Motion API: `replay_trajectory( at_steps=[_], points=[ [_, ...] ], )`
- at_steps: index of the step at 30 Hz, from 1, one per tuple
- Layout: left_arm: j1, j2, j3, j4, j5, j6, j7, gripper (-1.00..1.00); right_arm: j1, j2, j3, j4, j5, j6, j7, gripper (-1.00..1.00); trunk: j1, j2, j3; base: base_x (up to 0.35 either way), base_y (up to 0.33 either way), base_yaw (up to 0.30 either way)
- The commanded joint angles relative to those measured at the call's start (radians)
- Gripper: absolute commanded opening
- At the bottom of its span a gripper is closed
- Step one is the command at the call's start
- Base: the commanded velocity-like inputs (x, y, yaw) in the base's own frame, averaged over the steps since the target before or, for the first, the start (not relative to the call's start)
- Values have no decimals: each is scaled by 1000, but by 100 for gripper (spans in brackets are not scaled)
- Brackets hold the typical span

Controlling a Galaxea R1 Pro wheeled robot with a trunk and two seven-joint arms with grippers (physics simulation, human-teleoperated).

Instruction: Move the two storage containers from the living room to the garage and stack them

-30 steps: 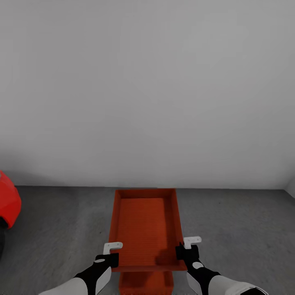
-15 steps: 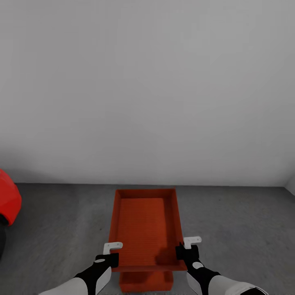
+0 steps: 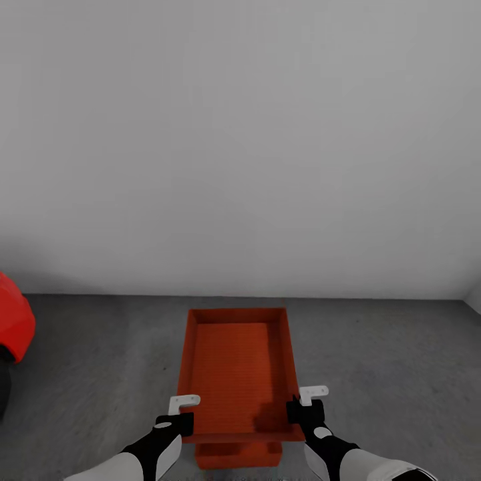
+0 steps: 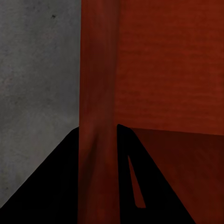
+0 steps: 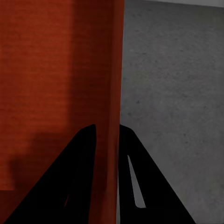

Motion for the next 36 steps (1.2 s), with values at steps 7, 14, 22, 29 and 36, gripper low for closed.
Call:
replay_trajectory(
  at_steps=[7, 14, 22, 29, 36],
  points=[
    [-1, 0, 7, -5, 1, -5, -2, -100, -1, 0, -42, 4, -18, -4, -1, -100, 0, -1, -13, 0, 0, 0],
    [-1, 0, 7, -5, 1, -5, -2, -100, -1, 0, -43, 4, -18, -3, -1, -100, 0, -1, -24, 0, 0, 0],
    [-1, 0, 7, -5, 1, -5, -2, -100, -1, 0, -42, 4, -18, -3, -1, -100, 0, -1, -36, 0, 0, 0],
    [-1, 0, 7, -5, 1, -5, -2, -100, -1, 0, -42, 4, -18, -3, -1, -100, 0, -1, -47, 0, 0, 0],
    [-1, 0, 7, -5, 1, -5, -2, -100, -1, 0, -42, 4, -19, -4, -2, -100, 0, -1, -58, 0, 0, 0]
  ],
)
